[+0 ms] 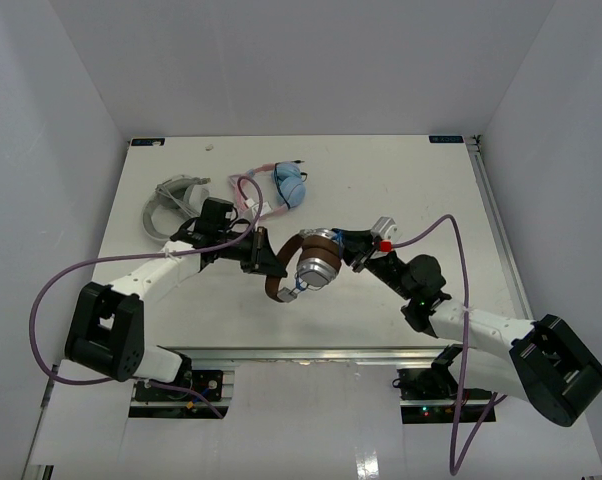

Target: Wrap the headphones

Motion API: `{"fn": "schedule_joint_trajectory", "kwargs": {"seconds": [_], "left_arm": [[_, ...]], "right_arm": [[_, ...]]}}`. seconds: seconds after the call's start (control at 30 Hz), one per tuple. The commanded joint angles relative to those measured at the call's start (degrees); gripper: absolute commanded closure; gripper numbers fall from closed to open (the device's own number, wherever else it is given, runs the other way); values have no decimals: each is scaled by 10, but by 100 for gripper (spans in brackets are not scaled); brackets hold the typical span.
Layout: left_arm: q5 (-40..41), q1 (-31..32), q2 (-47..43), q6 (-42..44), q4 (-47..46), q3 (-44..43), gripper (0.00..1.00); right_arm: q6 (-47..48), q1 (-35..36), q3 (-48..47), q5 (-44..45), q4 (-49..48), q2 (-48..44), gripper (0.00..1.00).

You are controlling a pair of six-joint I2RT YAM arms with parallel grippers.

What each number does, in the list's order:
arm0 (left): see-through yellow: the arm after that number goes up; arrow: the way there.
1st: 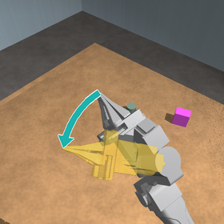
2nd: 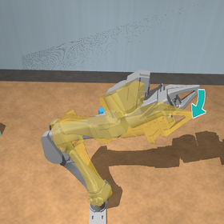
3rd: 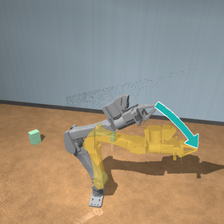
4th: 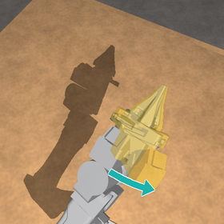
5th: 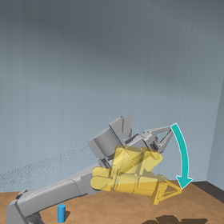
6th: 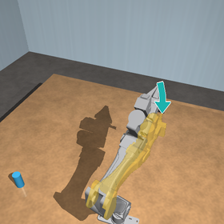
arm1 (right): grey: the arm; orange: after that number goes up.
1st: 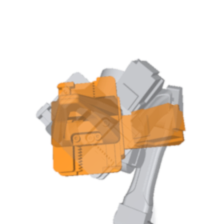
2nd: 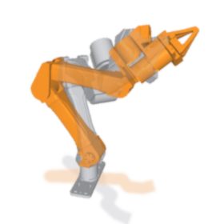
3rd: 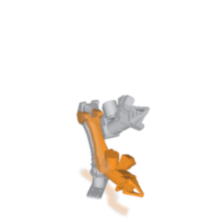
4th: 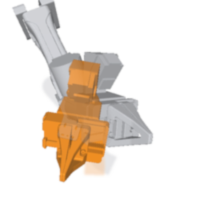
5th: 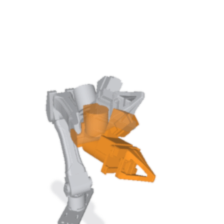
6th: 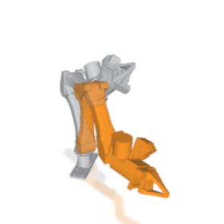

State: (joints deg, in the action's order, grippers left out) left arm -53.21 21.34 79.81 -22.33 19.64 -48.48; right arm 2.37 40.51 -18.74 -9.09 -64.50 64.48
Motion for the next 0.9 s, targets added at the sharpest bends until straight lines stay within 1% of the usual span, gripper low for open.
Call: {"fn": "schedule_joint_trajectory", "kwargs": {"seconds": [0.0,0.1,0.13,0.23,0.27,0.4,0.47,0.7,0.77,0.87], "left_arm": [[-31,14,22,76,20,-36,100],[-2,16,54,123,40,-68,100],[4,16,59,163,45,-76,100],[73,16,74,227,72,-118,100],[92,16,81,262,80,-130,100],[176,17,118,339,123,-184,100],[213,17,136,357,138,-215,100],[291,20,208,444,179,-298,100],[307,27,229,479,188,-318,100],[361,44,254,519,197,-351,100]], "right_arm": [[43,-5,-1,37,-29,8,90],[54,-6,4,43,-22,15,90],[54,-7,8,45,-23,15,90],[55,-8,25,47,-22,19,90],[56,-9,28,46,-21,20,90],[54,-13,34,41,-10,32,91],[54,-15,39,31,-9,40,91],[61,-21,54,-26,-8,60,91],[64,-22,53,-56,3,66,91],[73,-23,41,-76,38,82,91]]}}
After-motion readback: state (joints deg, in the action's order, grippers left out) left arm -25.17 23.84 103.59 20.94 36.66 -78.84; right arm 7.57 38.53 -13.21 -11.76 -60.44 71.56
